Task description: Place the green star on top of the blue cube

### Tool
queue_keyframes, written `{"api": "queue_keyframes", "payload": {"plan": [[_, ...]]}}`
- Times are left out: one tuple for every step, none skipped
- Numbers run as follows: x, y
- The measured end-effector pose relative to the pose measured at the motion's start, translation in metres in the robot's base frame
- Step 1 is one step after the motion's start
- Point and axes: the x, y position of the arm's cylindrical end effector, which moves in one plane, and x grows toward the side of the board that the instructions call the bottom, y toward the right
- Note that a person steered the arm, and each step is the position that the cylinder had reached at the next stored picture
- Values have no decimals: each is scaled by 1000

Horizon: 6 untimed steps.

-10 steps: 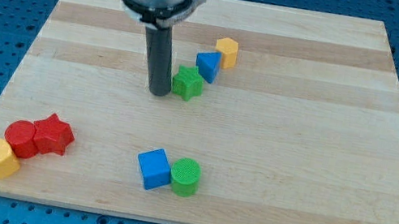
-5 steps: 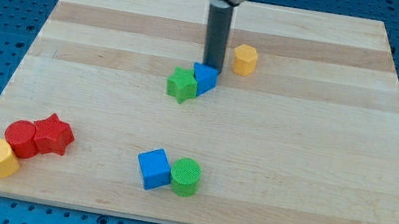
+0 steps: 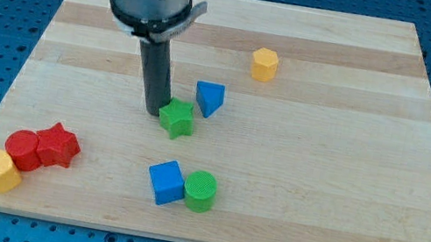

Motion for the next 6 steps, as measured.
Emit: {"api": "queue_keyframes", "payload": {"plan": [[26, 0], [9, -4], [-32, -1], [-44, 5], [-26, 7], [2, 7]]}}
